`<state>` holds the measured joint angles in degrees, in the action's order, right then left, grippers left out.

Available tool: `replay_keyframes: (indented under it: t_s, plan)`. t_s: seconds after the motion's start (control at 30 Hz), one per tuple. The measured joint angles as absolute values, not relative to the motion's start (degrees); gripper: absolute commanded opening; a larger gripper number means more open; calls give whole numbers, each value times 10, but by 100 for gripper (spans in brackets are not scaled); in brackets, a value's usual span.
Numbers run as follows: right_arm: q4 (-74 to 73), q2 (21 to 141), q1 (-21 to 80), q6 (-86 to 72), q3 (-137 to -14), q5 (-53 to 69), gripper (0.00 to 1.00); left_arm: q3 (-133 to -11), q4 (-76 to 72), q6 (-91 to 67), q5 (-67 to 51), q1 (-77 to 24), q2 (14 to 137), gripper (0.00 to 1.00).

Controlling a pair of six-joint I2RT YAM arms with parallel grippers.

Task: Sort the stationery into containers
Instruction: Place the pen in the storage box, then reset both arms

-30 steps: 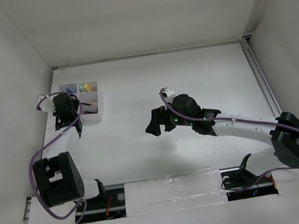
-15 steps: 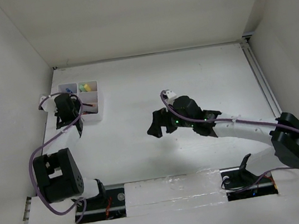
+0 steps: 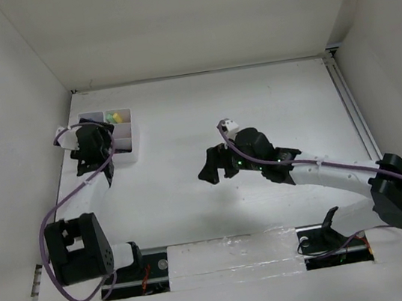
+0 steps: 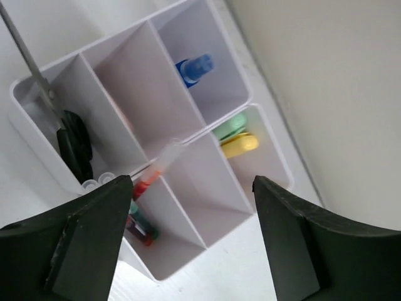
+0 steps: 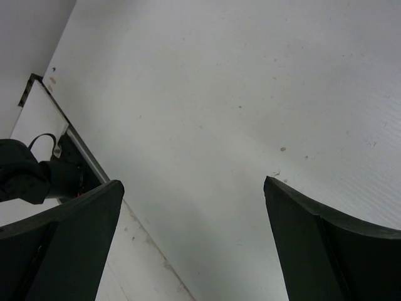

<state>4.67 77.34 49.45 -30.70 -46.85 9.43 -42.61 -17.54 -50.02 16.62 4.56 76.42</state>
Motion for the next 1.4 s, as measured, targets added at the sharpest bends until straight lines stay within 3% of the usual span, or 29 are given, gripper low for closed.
replay_keyframes:
  t_s: [0.2, 0.23, 0.6, 0.97, 1.2, 1.4]
  plan:
    - [40, 760, 495, -302, -469, 92, 100, -456, -143, -498, 168, 46, 658, 87]
    - [38, 757, 495, -300, -469, 90, 100, -467, -132, -498, 168, 46, 640, 100]
    - [-80, 644, 499, -263, -474, 5, 100, -639, 34, -408, 104, 46, 512, 100]
    - [-274, 417, 523, -229, -547, -174, 100, -555, 171, -297, -55, 46, 313, 100]
    - [-387, 367, 526, -233, -651, -229, 100, -527, 229, -281, -57, 46, 223, 100]
    - [-462, 325, 526, -242, -670, -302, 100, -509, 249, -281, -43, 46, 206, 100]
